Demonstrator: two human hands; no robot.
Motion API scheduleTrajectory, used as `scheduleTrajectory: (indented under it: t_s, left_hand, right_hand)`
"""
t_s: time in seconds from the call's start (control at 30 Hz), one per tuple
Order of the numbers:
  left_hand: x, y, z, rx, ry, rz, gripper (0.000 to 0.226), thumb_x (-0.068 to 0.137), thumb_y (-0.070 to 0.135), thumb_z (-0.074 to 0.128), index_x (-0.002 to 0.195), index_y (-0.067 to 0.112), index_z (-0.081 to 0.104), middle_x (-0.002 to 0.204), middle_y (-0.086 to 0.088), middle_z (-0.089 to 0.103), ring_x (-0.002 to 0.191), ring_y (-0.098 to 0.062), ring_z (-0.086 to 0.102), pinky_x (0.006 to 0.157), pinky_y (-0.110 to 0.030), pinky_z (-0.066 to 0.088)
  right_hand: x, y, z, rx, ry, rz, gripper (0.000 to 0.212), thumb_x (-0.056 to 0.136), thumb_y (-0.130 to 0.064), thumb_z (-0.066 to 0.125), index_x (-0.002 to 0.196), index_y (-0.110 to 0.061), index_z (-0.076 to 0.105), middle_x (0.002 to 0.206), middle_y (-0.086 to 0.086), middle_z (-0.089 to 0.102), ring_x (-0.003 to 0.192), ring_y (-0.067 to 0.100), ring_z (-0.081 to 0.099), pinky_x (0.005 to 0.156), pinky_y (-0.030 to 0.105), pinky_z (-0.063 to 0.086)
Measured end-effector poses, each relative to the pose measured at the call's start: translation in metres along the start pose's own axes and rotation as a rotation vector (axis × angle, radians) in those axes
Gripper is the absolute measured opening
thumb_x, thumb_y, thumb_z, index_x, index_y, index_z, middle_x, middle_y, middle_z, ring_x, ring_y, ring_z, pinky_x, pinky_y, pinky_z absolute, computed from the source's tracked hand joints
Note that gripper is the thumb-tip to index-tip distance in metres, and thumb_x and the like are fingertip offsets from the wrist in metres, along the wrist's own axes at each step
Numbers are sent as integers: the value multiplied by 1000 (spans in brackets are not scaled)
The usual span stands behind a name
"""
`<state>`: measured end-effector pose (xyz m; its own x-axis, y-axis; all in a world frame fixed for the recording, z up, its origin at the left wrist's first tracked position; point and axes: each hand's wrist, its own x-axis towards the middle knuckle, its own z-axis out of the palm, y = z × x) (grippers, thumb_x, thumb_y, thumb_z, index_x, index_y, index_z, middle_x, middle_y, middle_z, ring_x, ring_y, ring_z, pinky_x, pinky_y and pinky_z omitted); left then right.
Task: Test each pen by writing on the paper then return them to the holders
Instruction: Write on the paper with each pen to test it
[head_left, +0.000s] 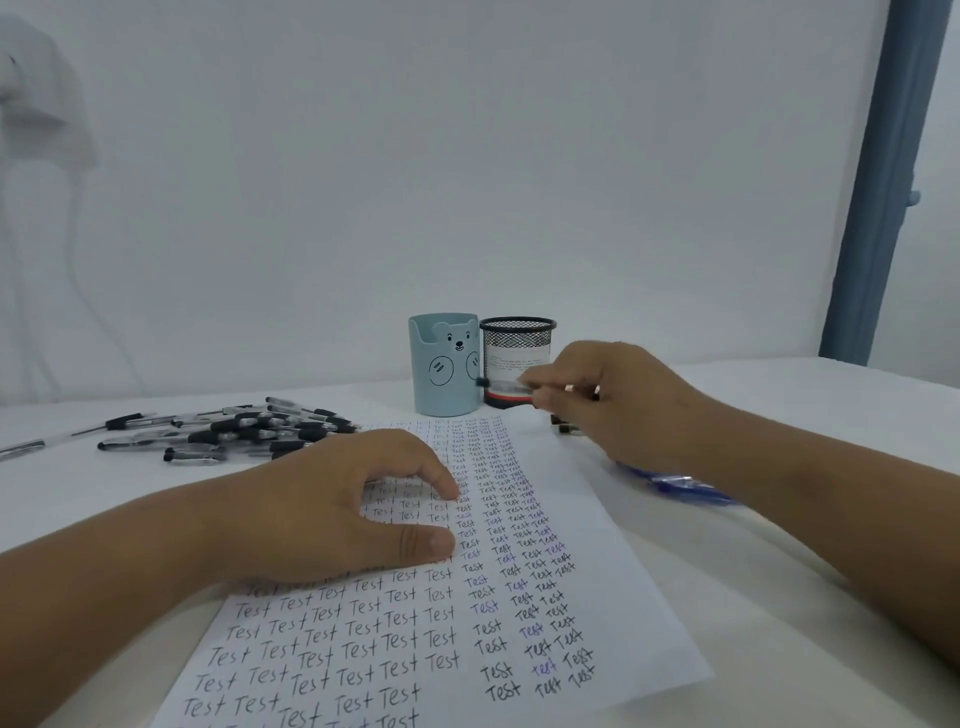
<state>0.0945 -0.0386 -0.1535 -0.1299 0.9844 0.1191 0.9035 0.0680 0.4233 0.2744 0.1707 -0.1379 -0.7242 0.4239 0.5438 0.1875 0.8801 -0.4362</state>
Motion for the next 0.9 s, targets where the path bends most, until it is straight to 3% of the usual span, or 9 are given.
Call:
scheduleTrajectory:
  t_s: [0.17,0.3,0.4,0.57,0.63,0.8,0.9]
  left_hand:
    - [0,-1,3,-15,65,26,39,74,72,60,113,63,58,124,49,48,114,30,39,95,-7,32]
    - [2,-2,5,12,112,46,37,75,70,60,111,64,57,124,47,51,115,25,44,98,-10,34]
    - [2,-3,6,24,116,47,37,75,70,60,111,64,58,124,46,52,115,24,45,98,-11,35]
    - [1,-4,6,28,125,48,35,77,68,61,110,56,64,124,47,51,115,26,43,93,-7,33]
    - [1,-3,6,30,132,37,34,77,66,62,109,55,64,123,48,50,113,28,42,91,-6,33]
    - [1,-3,5,33,114,36,35,76,70,61,110,61,60,124,44,53,117,22,46,106,-18,35]
    - [0,0,3,35,123,12,36,75,70,62,110,63,59,122,47,52,116,20,47,102,-15,36]
  right_hand:
    - [14,35,-32,-203,41,139,25,96,-12,65,115,-26,75,93,-13,60,73,-2,52,63,-1,37]
    - [14,52,-40,-256,1,206,18,87,-10,76,85,-28,74,79,-17,65,71,-1,57,60,4,39]
    - [14,56,-35,-308,-58,236,18,87,-15,76,79,-31,72,75,-20,62,72,-2,57,61,9,38]
    - [16,54,-31,-434,-33,275,5,87,-26,76,84,-30,76,94,-13,63,87,9,56,82,26,46]
    - [17,53,-31,-509,-49,267,4,87,-28,76,90,-31,78,101,-11,64,90,9,55,83,27,43]
    - [19,51,-30,-552,-65,308,7,88,-31,76,94,-34,77,102,-10,69,89,12,58,86,30,46]
    - [19,50,-30,-590,-75,295,8,88,-34,76,96,-34,77,102,-10,71,90,13,60,88,31,46]
